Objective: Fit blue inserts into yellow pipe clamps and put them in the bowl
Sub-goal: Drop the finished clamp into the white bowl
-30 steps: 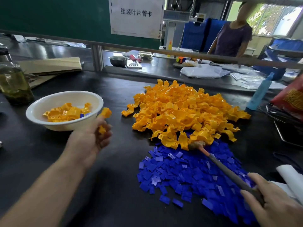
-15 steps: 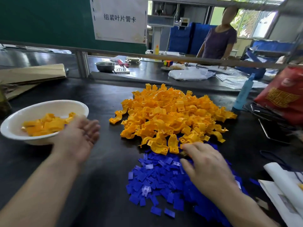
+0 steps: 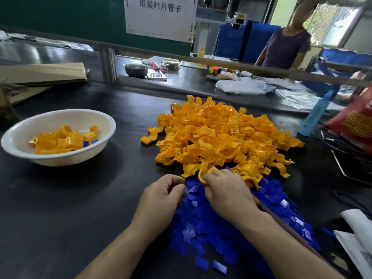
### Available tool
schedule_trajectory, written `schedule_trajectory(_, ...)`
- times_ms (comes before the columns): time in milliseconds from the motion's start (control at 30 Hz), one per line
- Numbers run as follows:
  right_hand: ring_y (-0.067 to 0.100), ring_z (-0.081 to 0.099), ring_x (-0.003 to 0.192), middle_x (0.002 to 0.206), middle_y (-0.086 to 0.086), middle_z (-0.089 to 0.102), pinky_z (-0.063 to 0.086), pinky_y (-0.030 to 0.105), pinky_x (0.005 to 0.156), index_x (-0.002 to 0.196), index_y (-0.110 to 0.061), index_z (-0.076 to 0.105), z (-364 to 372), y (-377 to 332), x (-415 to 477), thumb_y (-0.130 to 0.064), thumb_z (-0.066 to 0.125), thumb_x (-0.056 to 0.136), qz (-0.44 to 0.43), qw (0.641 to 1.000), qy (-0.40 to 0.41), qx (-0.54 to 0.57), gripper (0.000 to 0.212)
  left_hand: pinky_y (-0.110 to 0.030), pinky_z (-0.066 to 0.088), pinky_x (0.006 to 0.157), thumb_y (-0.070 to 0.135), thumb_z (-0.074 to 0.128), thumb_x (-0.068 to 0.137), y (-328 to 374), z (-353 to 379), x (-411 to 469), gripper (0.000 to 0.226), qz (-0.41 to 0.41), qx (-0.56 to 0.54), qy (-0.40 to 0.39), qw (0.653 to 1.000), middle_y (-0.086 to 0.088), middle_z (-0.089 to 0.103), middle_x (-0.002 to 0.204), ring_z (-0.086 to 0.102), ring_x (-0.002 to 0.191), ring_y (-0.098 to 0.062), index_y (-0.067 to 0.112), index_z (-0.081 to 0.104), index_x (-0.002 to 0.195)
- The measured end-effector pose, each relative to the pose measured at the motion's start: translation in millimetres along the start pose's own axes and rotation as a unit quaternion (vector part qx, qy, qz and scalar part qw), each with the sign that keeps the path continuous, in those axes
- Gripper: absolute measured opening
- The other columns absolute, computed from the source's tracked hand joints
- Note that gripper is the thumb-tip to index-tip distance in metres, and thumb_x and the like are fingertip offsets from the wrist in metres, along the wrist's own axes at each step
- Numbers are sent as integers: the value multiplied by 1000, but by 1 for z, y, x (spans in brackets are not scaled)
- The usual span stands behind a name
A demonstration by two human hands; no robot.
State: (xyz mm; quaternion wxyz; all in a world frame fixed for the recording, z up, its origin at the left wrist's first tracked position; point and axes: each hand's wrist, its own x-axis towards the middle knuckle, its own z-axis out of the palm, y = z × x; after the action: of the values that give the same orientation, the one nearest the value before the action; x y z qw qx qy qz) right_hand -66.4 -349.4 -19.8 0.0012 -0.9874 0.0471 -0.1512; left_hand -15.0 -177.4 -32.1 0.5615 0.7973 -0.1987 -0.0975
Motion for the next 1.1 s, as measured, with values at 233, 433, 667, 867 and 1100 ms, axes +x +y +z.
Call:
schedule_trajectory(233, 3, 52, 83, 95, -17, 56, 41, 13, 63, 112, -33, 52, -40, 3, -18, -28, 57, 93, 5, 985, -64, 160, 21, -10, 32, 102, 33, 71, 85, 1, 8, -9, 81, 232, 176, 14, 957, 27, 22, 147, 28, 132, 11, 41, 24, 150)
schedule_trajectory(433, -3, 54, 85, 90, -24, 53, 44, 9, 68, 98, -46, 49, -59, -6, -41, -28, 64, 87, -6, 959, -30, 282, 26, -42, 43, 108, 28, 69, 82, 8, 18, -17, 60, 315, 164, -7, 935, 3, 47, 144, 41, 136, -13, 17, 54, 139)
schedule_trajectory(667, -1, 59, 78, 98, -26, 52, 50, 17, 63, 125, -53, 32, -58, -3, -73, -43, 61, 86, 71, 962, -15, 262, 49, -20, 52, 71, 41, 71, 79, 10, 17, -16, 13, 121, 2, -9, 993, 12, 68, 88, 63, 85, -5, 36, 65, 88)
schedule_trajectory(867, 20, 60, 95, 106, -7, 61, 49, 35, 65, 132, -41, 25, -47, -1, -77, -66, 38, 88, 52, 973, -223, -35, 52, -41, 56, 90, 19, 82, 67, 7, 13, -2, 74, -101, -281, -62, 952, 2, 68, 80, 69, 86, -19, 23, 50, 133)
schedule_trajectory(1100, 23, 60, 91, 100, -2, 63, 53, 41, 75, 107, -25, 54, -39, -4, -59, -31, 43, 97, 52, 973, -224, -4, 16, -27, 61, 66, -5, 68, 62, 18, 10, 1, 86, -160, -499, -52, 850, -13, 71, 105, 74, 83, -23, 12, 41, 141)
